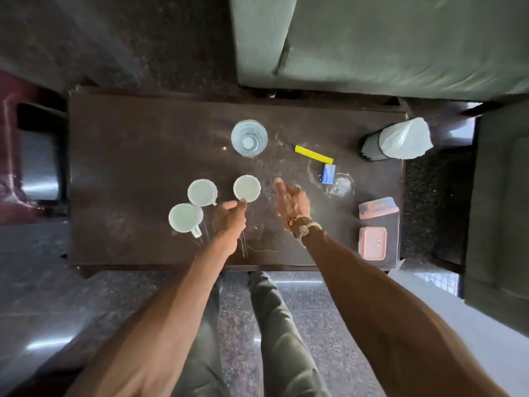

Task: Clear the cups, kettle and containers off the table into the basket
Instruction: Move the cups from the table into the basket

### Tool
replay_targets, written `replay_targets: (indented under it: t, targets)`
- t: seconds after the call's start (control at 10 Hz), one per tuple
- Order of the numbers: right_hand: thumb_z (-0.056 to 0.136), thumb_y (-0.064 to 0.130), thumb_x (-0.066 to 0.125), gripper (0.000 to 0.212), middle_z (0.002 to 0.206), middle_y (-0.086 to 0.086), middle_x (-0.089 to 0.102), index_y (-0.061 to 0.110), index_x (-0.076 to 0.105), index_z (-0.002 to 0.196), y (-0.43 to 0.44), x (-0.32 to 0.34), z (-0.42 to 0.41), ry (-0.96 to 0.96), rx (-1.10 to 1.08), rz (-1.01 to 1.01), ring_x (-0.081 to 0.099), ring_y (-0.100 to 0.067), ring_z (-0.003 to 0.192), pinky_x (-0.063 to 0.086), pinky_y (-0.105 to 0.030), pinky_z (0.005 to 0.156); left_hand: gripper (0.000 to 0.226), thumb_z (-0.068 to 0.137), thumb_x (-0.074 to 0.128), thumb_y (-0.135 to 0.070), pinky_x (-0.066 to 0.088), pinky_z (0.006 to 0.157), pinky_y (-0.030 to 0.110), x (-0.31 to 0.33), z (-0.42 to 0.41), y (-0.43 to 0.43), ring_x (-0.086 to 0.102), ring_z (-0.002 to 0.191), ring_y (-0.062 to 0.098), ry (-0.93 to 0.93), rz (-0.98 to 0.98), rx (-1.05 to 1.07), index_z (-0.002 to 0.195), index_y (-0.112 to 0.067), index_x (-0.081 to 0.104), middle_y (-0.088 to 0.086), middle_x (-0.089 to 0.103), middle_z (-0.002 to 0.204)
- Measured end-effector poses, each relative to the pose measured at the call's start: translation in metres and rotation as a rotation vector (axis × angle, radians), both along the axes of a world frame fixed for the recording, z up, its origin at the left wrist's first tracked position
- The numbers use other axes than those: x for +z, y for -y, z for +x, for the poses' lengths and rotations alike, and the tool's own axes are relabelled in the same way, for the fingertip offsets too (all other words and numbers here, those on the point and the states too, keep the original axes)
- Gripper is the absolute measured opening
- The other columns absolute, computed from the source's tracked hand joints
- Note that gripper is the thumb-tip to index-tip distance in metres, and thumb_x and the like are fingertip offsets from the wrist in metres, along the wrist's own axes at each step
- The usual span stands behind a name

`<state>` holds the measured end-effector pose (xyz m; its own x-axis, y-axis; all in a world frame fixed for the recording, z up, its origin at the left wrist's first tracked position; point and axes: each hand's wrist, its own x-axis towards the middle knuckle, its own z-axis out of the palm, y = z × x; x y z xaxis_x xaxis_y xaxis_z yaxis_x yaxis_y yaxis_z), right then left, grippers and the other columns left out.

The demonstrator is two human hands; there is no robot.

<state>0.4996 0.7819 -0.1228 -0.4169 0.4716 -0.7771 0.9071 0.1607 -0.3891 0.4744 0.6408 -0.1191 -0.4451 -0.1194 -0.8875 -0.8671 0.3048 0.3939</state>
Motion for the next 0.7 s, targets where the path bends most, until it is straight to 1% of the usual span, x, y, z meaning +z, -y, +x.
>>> replay_targets:
  t: [0.1, 0.2, 0.3, 0.4, 0.5, 0.6, 0.7]
  targets:
    - [0.099, 0.051, 0.036, 0.054, 0.122, -0.023, 0.063, 0.006, 0.064, 0.110, -0.008, -0.003, -0.019, -0.045, -0.019, -0.047, 0.056, -0.038, 0.117, 0.040, -0.031, 0.091, 0.018, 0.092, 0.064, -0.039, 0.058, 0.077, 0.043, -0.006, -0.004, -0.004, 0.057, 0.062, 0.019, -0.016, -0.034, 0.046, 0.086, -0.022, 0.065, 0.007, 0.062, 0.068]
    - [0.098, 0.050, 0.033, 0.058, 0.132, -0.025, 0.057, 0.007, 0.057, 0.128, -0.005, -0.006, -0.036, -0.089, 0.073, -0.102, 0.052, -0.042, 0.124, 0.041, -0.054, 0.106, 0.024, 0.088, 0.066, -0.046, 0.058, 0.087, 0.048, -0.012, -0.005, -0.003, 0.066, 0.076, 0.024, -0.027, -0.070, 0.043, 0.077, -0.027, 0.059, 0.007, 0.069, 0.081]
    - [0.103, 0.037, 0.040, 0.041, 0.135, -0.020, 0.056, 0.012, 0.057, 0.131, -0.003, -0.012, -0.047, -0.067, 0.137, -0.136, 0.052, -0.040, 0.127, 0.044, -0.051, 0.105, 0.046, 0.078, 0.071, -0.054, 0.056, 0.091, 0.045, -0.020, -0.004, -0.003, 0.068, 0.096, 0.025, -0.045, -0.079, 0.036, 0.109, -0.022, 0.063, 0.008, 0.071, 0.099]
    - [0.106, 0.016, 0.034, 0.045, 0.155, -0.013, 0.038, 0.011, 0.037, 0.150, 0.004, -0.017, -0.049, -0.070, 0.377, -0.152, 0.037, -0.032, 0.142, 0.032, -0.043, 0.116, 0.061, 0.078, 0.074, -0.050, 0.058, 0.087, 0.039, -0.020, -0.004, -0.006, 0.068, 0.096, 0.022, -0.033, -0.028, 0.058, 0.128, -0.021, 0.055, 0.010, 0.067, 0.113]
    - [0.102, 0.022, 0.044, 0.038, 0.142, -0.004, 0.054, 0.024, 0.055, 0.139, 0.014, -0.031, -0.041, -0.121, 0.329, -0.172, 0.050, -0.026, 0.129, 0.042, -0.043, 0.109, 0.065, 0.083, 0.076, -0.039, 0.057, 0.076, 0.028, -0.026, -0.006, -0.009, 0.067, 0.097, 0.019, -0.032, 0.060, 0.098, 0.139, -0.023, 0.048, 0.010, 0.063, 0.120]
    - [0.098, 0.032, 0.046, 0.032, 0.118, 0.004, 0.060, 0.031, 0.067, 0.122, 0.022, -0.033, -0.034, -0.165, 0.099, -0.202, 0.057, -0.025, 0.116, 0.053, -0.051, 0.096, 0.059, 0.085, 0.075, -0.026, 0.057, 0.079, 0.029, -0.031, -0.009, -0.010, 0.066, 0.083, 0.016, -0.057, 0.134, 0.162, 0.138, -0.025, 0.050, 0.011, 0.066, 0.116]
    - [0.099, 0.020, 0.050, 0.033, 0.125, -0.001, 0.057, 0.020, 0.062, 0.129, 0.024, -0.026, -0.030, -0.155, 0.090, -0.261, 0.056, -0.029, 0.122, 0.054, -0.051, 0.094, 0.056, 0.085, 0.073, -0.016, 0.057, 0.080, 0.028, -0.030, -0.010, -0.008, 0.067, 0.101, 0.023, -0.043, 0.207, 0.245, 0.136, -0.021, 0.053, 0.012, 0.064, 0.120]
